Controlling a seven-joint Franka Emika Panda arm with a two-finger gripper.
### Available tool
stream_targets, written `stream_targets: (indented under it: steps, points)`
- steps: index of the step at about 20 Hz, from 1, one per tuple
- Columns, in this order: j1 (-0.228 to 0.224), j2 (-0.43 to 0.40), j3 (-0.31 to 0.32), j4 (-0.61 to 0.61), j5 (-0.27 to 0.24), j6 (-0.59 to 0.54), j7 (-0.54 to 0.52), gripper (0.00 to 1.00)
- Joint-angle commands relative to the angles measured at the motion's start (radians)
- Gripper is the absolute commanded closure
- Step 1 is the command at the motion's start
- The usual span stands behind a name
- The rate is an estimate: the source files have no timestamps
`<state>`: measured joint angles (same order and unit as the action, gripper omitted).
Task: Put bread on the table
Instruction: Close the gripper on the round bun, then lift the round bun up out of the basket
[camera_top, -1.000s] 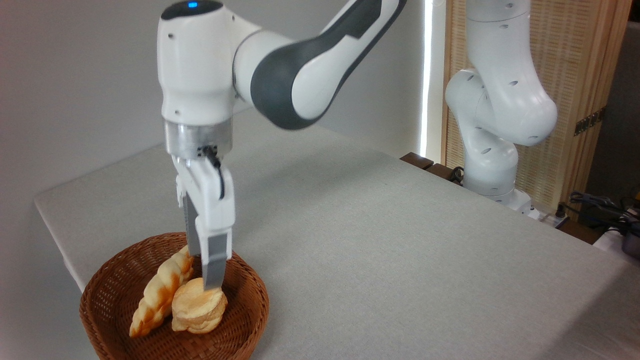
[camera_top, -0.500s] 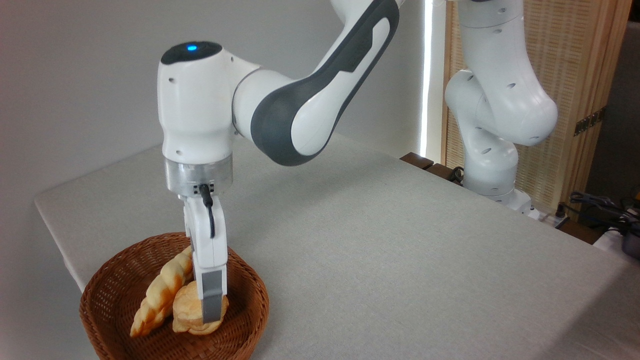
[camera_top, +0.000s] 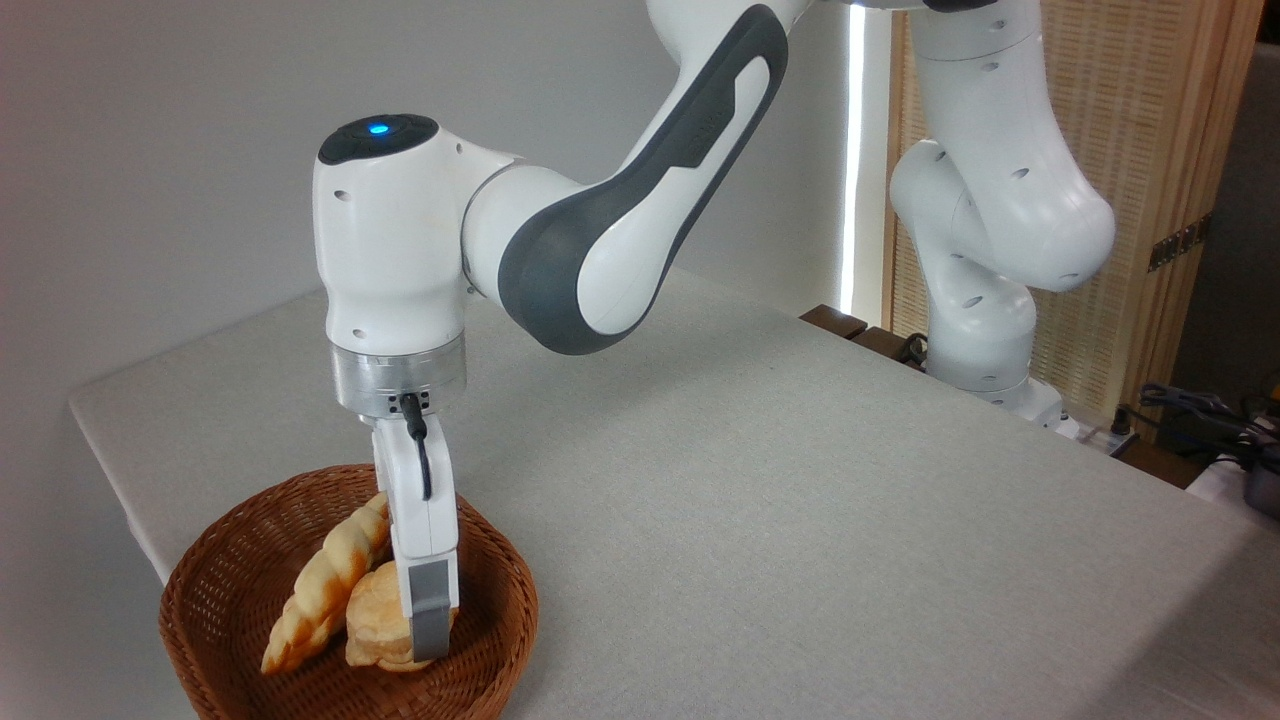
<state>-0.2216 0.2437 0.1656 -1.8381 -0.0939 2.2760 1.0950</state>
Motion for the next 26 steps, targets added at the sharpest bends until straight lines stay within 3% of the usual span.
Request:
stream_targets:
  steps: [1,7,10,14,16,19,22,23,25,26]
  points:
    - [0.001,0.002,0.002,0.005,0.003,0.020,0.019,0.61]
    - [0.001,-0.017,0.002,0.005,0.003,0.014,0.017,0.61]
    - [0.001,-0.067,0.005,0.004,-0.001,-0.001,0.005,0.60]
    - [-0.001,-0.174,0.005,0.010,-0.004,-0.156,-0.007,0.59]
    - [-0.002,-0.230,0.000,0.010,-0.004,-0.235,-0.050,0.50]
    - [-0.005,-0.294,-0.004,0.013,-0.006,-0.366,-0.165,0.55]
    - [-0.015,-0.323,-0.015,0.013,-0.007,-0.464,-0.341,0.52]
    - [-0.013,-0.323,-0.024,0.013,-0.010,-0.486,-0.372,0.49]
    - [-0.016,-0.314,-0.032,0.005,-0.032,-0.506,-0.388,0.23]
    - [-0.025,-0.308,-0.034,0.000,-0.035,-0.507,-0.392,0.22]
